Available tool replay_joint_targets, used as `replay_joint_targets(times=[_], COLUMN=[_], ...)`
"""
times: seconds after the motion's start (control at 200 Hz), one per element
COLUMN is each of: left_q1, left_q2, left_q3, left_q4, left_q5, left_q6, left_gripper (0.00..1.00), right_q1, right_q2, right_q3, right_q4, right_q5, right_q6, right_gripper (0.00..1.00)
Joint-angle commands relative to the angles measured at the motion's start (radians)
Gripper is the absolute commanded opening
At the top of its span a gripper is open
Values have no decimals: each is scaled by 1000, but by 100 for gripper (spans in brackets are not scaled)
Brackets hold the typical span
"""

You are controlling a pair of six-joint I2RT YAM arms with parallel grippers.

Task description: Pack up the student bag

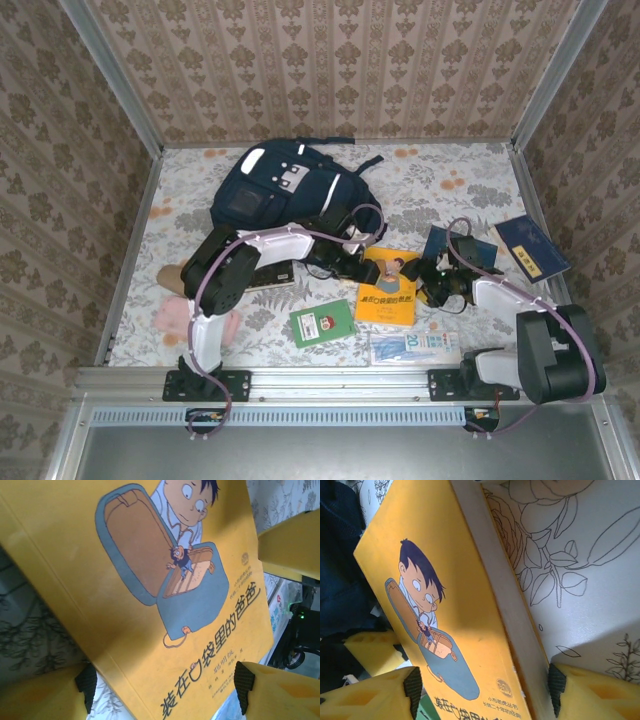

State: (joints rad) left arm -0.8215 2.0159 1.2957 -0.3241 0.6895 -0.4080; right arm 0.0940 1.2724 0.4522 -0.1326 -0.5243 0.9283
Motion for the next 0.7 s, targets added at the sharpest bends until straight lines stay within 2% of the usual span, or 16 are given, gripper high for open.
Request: replay_joint_targets(times=[0.0,0.225,0.355,0.42,0.58,0.635,0.695], left_q1=[-18,-21,-20,-21,-15,-13,-8], left_q2=[9,-7,-13,-20,-46,-57,-76], left_q3=[1,4,10,15,16,14,13], left_q4=[38,41,43,42,38,34,16], left_q5=[70,64,65,64,56,53,37], left_q6=[3,7,6,6,2,1,3], left_gripper=[74,73,73,73,73,73,74], right_q1=[10,12,11,13,30,32,32], right_q2=[-21,-121,-119,-99,-48,-44,-59], right_q3=[18,56,56,50,56,69,96], right_q4=[105,10,13,37,80,54,-26], right_q5=[-164,-167,-176,-183,-201,-187,-137], right_q6=[24,-37,-47,-40,-46,-68,-112], right_gripper=[61,39,36,31,30,26,18])
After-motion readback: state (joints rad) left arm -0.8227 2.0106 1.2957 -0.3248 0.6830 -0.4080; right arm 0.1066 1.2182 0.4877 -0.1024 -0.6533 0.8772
